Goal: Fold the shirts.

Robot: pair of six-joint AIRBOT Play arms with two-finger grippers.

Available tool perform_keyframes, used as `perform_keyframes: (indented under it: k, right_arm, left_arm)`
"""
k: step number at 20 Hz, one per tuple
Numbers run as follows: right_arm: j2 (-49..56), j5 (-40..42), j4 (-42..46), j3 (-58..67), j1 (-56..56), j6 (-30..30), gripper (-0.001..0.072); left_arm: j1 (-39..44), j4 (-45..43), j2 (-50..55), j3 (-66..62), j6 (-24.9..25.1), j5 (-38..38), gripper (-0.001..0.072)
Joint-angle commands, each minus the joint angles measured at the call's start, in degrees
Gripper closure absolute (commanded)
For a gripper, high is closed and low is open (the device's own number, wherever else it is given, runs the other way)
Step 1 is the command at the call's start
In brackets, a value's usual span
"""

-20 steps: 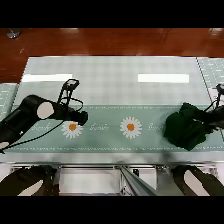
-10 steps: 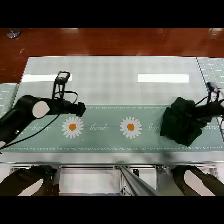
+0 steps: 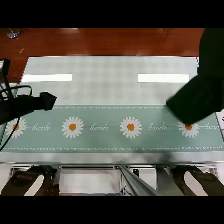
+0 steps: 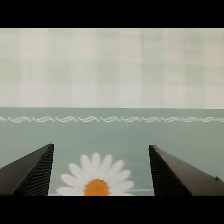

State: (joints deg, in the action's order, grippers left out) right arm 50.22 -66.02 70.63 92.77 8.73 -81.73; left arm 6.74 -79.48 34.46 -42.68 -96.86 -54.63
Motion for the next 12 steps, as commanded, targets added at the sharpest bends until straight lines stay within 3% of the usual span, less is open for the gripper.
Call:
perform_keyframes:
  k: [1, 7, 12]
  right_arm:
    - [1.81, 0.59, -0.22, 13.86, -9.33, 0.74, 0.0688]
    - [7.32, -6.36, 3.30, 17.14, -29.75, -1.42, 0.0688]
    - [21.94, -13.77, 2.84, 16.92, -39.21, -3.13, 0.0687]
  left_arm:
    - [-1.01, 9.07, -3.72, 1.86, 0.33, -0.50, 0.0006]
    - [-1.01, 10.08, -1.25, 1.86, 0.33, -0.48, 0.0006]
    - [-1.01, 10.08, 2.29, 1.86, 1.01, -0.46, 0.0006]
